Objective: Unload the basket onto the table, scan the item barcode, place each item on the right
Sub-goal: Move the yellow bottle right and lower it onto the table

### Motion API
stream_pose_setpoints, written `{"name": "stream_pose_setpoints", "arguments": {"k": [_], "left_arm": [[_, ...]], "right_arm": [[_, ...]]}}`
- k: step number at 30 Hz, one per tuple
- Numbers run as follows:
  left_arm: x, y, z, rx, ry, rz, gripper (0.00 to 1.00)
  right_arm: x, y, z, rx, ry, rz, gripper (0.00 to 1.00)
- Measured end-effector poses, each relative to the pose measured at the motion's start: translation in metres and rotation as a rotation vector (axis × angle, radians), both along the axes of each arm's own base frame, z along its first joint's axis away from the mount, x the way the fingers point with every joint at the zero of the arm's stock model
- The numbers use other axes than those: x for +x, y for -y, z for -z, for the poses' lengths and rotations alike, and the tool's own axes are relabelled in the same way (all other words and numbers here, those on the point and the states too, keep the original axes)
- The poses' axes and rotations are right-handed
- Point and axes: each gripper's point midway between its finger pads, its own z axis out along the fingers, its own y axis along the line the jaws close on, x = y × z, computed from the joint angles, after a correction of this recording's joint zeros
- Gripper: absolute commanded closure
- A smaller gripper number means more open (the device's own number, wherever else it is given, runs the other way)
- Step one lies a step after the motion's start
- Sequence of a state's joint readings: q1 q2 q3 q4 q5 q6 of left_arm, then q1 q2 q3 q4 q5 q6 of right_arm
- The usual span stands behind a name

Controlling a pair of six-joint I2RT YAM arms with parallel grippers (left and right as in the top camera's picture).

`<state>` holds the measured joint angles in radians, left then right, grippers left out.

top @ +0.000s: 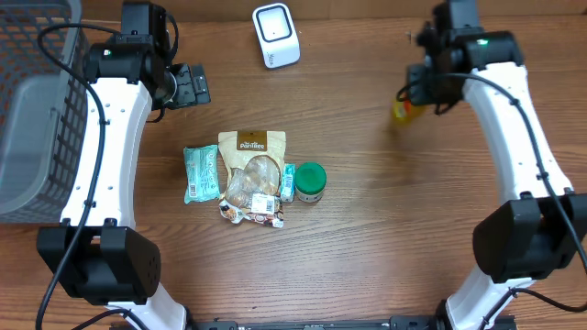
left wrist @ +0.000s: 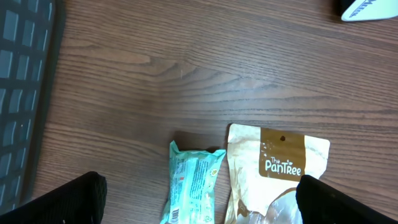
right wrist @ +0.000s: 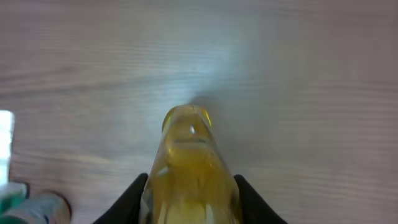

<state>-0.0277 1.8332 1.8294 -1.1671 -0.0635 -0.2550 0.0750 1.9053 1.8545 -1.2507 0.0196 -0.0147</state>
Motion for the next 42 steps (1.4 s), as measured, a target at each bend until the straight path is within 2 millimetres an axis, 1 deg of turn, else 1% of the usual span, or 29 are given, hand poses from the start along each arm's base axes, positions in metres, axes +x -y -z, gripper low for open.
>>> {"name": "stream_pose_setpoints", "arguments": {"k": [3,5,8,11,13,14,19,21,22,23,24,25,26,29,32,34,36,37,38,40,41,42], "left_arm": [[0.0,0.0,0.0,0.0,0.0,0.0,0.0],[0.0,0.0,0.0,0.0,0.0,0.0,0.0],[0.0,0.0,0.0,0.0,0.0,0.0,0.0],[0.0,0.0,0.0,0.0,0.0,0.0,0.0],[0.0,0.0,0.0,0.0,0.0,0.0,0.0],[0.0,0.0,0.0,0.0,0.0,0.0,0.01],[0.0,0.0,0.0,0.0,0.0,0.0,0.01],[0.0,0.0,0.0,0.0,0.0,0.0,0.01],[0.0,0.0,0.0,0.0,0.0,0.0,0.0],[0.0,0.0,0.0,0.0,0.0,0.0,0.0],[0.0,0.0,0.0,0.0,0.0,0.0,0.0],[0.0,0.0,0.0,0.0,0.0,0.0,0.0],[0.0,0.0,0.0,0.0,0.0,0.0,0.0],[0.0,0.0,0.0,0.0,0.0,0.0,0.0],[0.0,0.0,0.0,0.0,0.0,0.0,0.0],[0.0,0.0,0.0,0.0,0.0,0.0,0.0],[0.0,0.0,0.0,0.0,0.0,0.0,0.0],[0.0,0.0,0.0,0.0,0.0,0.0,0.0],[0.0,0.0,0.0,0.0,0.0,0.0,0.0],[0.0,0.0,0.0,0.0,0.0,0.0,0.0],[0.0,0.0,0.0,0.0,0.0,0.0,0.0],[0.0,0.0,0.0,0.0,0.0,0.0,0.0]], "right_arm": [[-0.012,0.025,0.004,0.004,-0.058,0.087,0.96],[-0.017,0.039,0.005,0.007,-0.078,0.136,0.92],[-0.023,0.06,0.007,0.014,-0.097,0.213,0.92],[-0.025,0.076,0.007,0.021,-0.1,0.27,0.91],[-0.026,0.085,0.007,0.023,-0.099,0.3,0.87],[-0.026,0.087,0.007,0.024,-0.099,0.308,0.85],[-0.028,0.089,0.007,0.027,-0.104,0.322,0.84],[-0.028,0.088,0.01,0.029,-0.111,0.323,0.84],[-0.03,0.088,0.015,0.028,-0.119,0.324,0.8],[-0.032,0.088,0.02,0.028,-0.13,0.325,0.79],[-0.033,0.088,0.031,0.026,-0.141,0.325,0.72],[-0.033,0.088,0.032,0.026,-0.142,0.325,0.66],[-0.034,0.088,0.036,0.025,-0.147,0.326,0.62],[-0.041,0.088,0.052,0.022,-0.18,0.327,0.61],[-0.044,0.087,0.061,0.022,-0.193,0.329,0.61],[-0.045,0.087,0.067,0.022,-0.197,0.329,0.55],[-0.047,0.087,0.073,0.022,-0.204,0.329,0.42],[-0.048,0.087,0.075,0.023,-0.206,0.331,0.33],[-0.048,0.087,0.076,0.023,-0.205,0.331,0.22],[-0.048,0.087,0.079,0.021,-0.207,0.329,0.05],[-0.049,0.087,0.079,0.022,-0.208,0.331,0.0],[-0.049,0.087,0.079,0.02,-0.209,0.325,0.0]]}}
